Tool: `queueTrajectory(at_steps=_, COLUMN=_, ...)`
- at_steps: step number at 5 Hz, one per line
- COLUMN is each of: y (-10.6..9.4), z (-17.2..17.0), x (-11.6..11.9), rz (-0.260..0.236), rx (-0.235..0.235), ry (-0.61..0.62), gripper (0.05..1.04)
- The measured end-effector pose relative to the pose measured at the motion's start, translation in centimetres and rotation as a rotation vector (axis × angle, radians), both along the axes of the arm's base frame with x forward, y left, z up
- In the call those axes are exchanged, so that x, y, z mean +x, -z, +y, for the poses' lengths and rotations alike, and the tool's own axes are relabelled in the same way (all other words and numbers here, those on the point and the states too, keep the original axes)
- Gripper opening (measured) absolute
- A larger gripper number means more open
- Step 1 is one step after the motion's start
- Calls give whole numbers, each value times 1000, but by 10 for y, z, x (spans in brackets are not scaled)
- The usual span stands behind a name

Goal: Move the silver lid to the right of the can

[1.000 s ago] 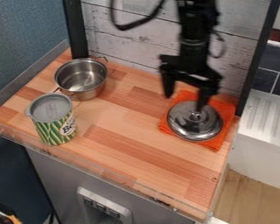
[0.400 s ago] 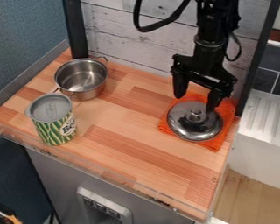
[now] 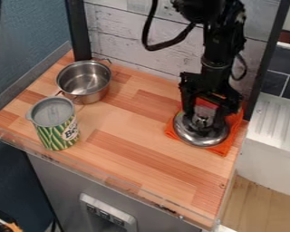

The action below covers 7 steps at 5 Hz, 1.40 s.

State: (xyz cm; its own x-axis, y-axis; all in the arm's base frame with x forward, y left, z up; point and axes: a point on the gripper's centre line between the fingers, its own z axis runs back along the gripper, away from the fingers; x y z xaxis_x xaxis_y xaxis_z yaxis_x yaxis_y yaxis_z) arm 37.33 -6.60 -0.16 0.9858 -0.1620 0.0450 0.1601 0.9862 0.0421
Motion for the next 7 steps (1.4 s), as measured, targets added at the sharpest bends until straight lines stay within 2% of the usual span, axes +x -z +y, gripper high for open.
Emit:
queueTrajectory(at_steps=1, y=0, z=-1, x=3, rz=-19, rx=-4, ry=10, gripper=952)
queueTrajectory(at_steps=3, y=-4, z=3, x=-7, rz=-26, rx=5, ry=31, gripper=471)
queueTrajectory(at_steps=4, y=-6, z=6, x=-20, rz=9, rx=11, ry=41, gripper=282)
queueTrajectory(at_steps=5, y=-11, z=10, x=-24, rz=32, rx=2, ry=39, gripper=280)
queueTrajectory(at_steps=6, y=-16, z=16, x=-21, rz=48, rx=-29, ry=16, gripper=280)
queueTrajectory(at_steps=7, y=-39, z=19, x=-12, rz=8, rx=-102, ry=-25, gripper=280)
